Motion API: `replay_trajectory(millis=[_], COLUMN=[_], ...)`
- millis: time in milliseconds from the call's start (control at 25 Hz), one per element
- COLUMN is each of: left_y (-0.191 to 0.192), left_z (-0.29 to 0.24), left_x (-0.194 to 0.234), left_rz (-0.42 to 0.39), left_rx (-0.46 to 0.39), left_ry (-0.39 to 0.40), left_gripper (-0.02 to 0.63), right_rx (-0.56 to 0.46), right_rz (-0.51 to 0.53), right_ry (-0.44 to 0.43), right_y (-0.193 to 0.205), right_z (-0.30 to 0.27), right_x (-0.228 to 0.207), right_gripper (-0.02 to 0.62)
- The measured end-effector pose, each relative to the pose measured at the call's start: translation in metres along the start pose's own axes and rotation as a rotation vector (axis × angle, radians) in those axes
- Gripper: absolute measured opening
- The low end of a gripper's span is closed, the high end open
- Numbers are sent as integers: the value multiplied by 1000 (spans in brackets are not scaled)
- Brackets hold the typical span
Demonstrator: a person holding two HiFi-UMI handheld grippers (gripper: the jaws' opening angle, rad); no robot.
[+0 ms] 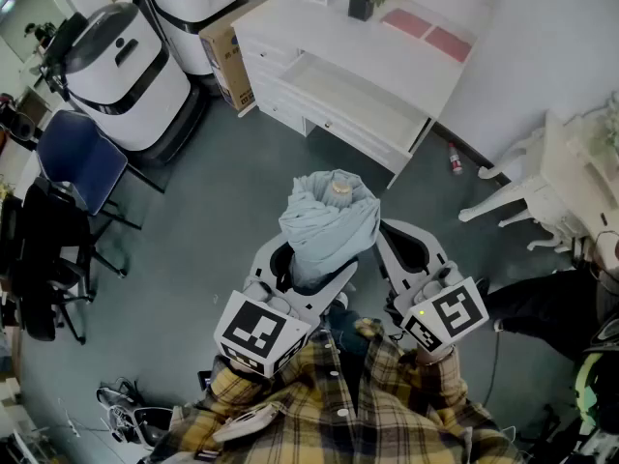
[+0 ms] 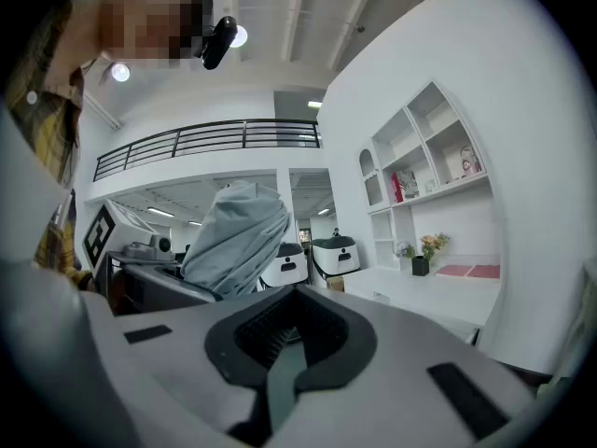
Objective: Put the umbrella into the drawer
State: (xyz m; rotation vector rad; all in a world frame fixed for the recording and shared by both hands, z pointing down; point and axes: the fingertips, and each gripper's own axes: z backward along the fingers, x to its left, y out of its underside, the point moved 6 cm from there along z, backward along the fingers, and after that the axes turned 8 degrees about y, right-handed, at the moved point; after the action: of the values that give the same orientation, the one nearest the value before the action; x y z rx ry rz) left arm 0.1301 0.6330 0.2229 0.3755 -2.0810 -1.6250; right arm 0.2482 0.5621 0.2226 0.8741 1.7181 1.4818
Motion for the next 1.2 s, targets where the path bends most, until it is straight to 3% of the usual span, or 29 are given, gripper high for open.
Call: replay_trajectory(millis=[560,1200], left_y=[15,-11], left_z=[-13,-90], left_x=[5,119], left_rz=[22,62], left_rx=[12,43], left_ry=[-52,-72], left_gripper=[325,325], right_rx=[4,66], right_rz=[-44,-81], right_ry=[-31,-42], right_y=[15,14], right_z=[-6,-121], right_x=[-18,-90], right_gripper=[17,17])
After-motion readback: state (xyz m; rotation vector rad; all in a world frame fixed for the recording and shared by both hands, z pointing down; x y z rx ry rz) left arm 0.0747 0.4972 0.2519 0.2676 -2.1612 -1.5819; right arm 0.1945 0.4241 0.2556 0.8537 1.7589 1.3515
